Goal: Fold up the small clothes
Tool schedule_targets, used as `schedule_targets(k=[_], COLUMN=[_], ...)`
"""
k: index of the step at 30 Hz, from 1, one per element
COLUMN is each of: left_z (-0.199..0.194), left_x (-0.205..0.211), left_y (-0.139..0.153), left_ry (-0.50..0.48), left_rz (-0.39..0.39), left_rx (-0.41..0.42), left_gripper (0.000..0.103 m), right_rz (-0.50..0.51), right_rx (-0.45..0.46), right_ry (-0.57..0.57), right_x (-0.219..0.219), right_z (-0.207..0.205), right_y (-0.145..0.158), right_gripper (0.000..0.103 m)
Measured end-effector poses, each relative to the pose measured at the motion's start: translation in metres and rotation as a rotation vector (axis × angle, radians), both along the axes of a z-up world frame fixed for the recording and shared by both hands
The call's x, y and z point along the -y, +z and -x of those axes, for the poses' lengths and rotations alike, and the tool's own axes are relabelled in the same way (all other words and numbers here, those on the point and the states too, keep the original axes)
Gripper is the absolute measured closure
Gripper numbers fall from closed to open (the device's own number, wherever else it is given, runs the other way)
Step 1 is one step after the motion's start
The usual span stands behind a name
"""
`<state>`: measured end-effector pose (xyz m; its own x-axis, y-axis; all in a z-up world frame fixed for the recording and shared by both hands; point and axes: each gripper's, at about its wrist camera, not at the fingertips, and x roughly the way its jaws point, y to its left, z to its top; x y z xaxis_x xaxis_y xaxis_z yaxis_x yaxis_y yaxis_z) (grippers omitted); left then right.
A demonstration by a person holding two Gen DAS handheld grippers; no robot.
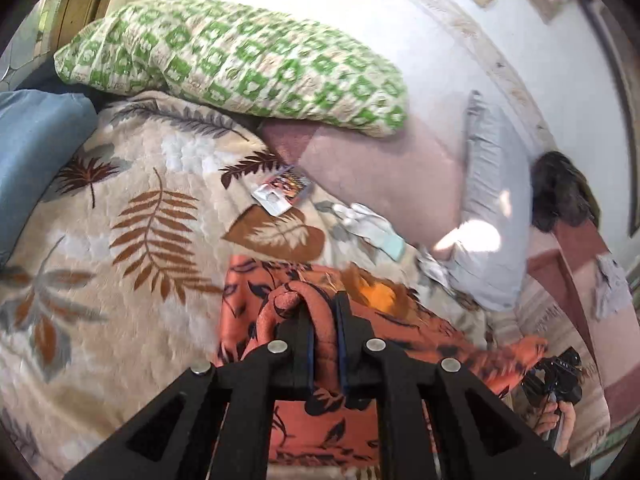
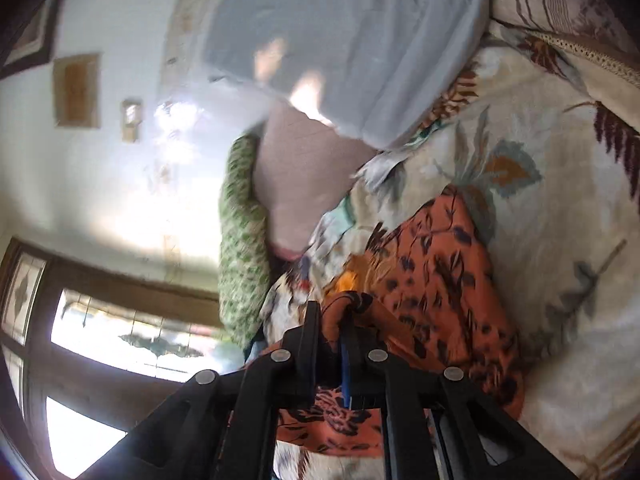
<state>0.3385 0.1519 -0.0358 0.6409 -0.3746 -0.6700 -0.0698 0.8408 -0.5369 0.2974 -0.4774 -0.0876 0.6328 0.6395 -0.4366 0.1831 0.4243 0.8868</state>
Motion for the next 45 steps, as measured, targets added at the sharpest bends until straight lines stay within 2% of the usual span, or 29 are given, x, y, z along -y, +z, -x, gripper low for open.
schedule_targets(k=[1,2,3,4,5,6,7,9,12,14,19,22,23,24,27,29,30,31,33,34,37,39,40,42,44,45], left_z=[-0.026,-0.046,-0.057,-0.059,-0.056,-0.049,-0.041,-0.020,0.017,0.038,0.074,0.076,0.076,0.076,0.076,0.076,0.076,0.076,0.076,0.076,0.079,0.078,0.077,0.075,0.072,0.070], left_x=[0.000,0.000,-0.002,-0.006,-0.009,-0.013,-0.017,-0.029,-0.054,-0.060,-0.043,-0.033,-0.031,-0.029,-0.024,-0.021,-0.020,-0.018,-0.017,-0.017,-0.019,-0.018,-0.018,-0.018,-0.017,-0.018], left_y=[-0.019,-0.040,-0.058,-0.070,-0.075,-0.076,-0.075,-0.071,-0.066,-0.066,-0.080,-0.098,-0.102,-0.106,-0.108,-0.108,-0.108,-0.108,-0.107,-0.107,-0.105,-0.106,-0.106,-0.103,-0.097,-0.094], left_ry=[0.028,0.059,0.099,0.126,0.128,0.123,0.126,0.147,0.202,0.198,0.135,0.121,0.114,0.107,0.097,0.088,0.083,0.076,0.076,0.078,0.085,0.084,0.079,0.074,0.072,0.071], left_rz=[-0.003,-0.011,-0.024,-0.030,-0.030,-0.036,-0.061,-0.093,-0.052,-0.013,-0.031,-0.037,-0.030,-0.028,-0.045,-0.052,-0.052,-0.056,-0.070,-0.068,-0.065,-0.066,-0.062,-0.064,-0.079,-0.080], left_rx=[-0.069,-0.142,-0.214,-0.250,-0.247,-0.218,-0.198,-0.163,-0.137,-0.140,-0.159,-0.221,-0.238,-0.248,-0.249,-0.254,-0.254,-0.253,-0.254,-0.254,-0.235,-0.243,-0.248,-0.232,-0.213,-0.202], left_gripper=[0.068,0.058,0.036,0.033,0.033,0.031,0.027,0.024,0.019,0.019,0.019,0.019,0.019,0.019,0.019,0.019,0.019,0.019,0.019,0.019,0.019,0.019,0.019,0.019,0.019,0.019], right_rz=[0.019,0.042,0.078,0.112,0.116,0.132,0.181,0.287,0.386,0.474,0.526,0.591,0.592,0.576,0.598,0.611,0.603,0.592,0.571,0.577,0.601,0.620,0.558,0.478,0.498,0.519], right_rx=[-0.053,-0.132,-0.211,-0.237,-0.208,-0.182,-0.164,-0.111,-0.118,-0.127,-0.069,-0.079,-0.081,-0.086,-0.119,-0.139,-0.138,-0.132,-0.133,-0.129,-0.139,-0.274,-0.286,-0.209,-0.174,-0.160], right_ry=[-0.010,-0.030,-0.089,-0.144,-0.143,-0.129,-0.131,-0.123,-0.066,-0.013,0.144,0.186,0.191,0.197,0.252,0.287,0.293,0.295,0.306,0.306,0.269,0.252,0.240,0.192,0.185,0.178], right_x=[0.000,-0.001,-0.002,-0.003,-0.006,-0.008,-0.009,-0.009,-0.009,-0.012,-0.041,-0.059,-0.061,-0.062,-0.072,-0.077,-0.078,-0.079,-0.079,-0.080,-0.073,-0.062,-0.054,-0.044,-0.042,-0.042], right_z=[-0.028,-0.046,-0.051,-0.047,-0.042,-0.034,-0.023,0.002,0.029,0.039,0.056,0.053,0.051,0.050,0.043,0.039,0.039,0.040,0.042,0.045,0.059,0.062,0.065,0.073,0.076,0.075], right_y=[-0.018,-0.038,-0.055,-0.063,-0.067,-0.068,-0.064,-0.055,-0.053,-0.052,-0.049,-0.053,-0.055,-0.057,-0.065,-0.071,-0.072,-0.072,-0.069,-0.065,-0.057,-0.094,-0.107,-0.098,-0.083,-0.075], right_gripper=[0.069,0.048,0.020,0.020,0.020,0.020,0.020,0.020,0.020,0.020,0.020,0.023,0.027,0.035,0.037,0.045,0.059,0.080,0.093,0.094,0.096,0.096,0.096,0.091,0.076,0.050])
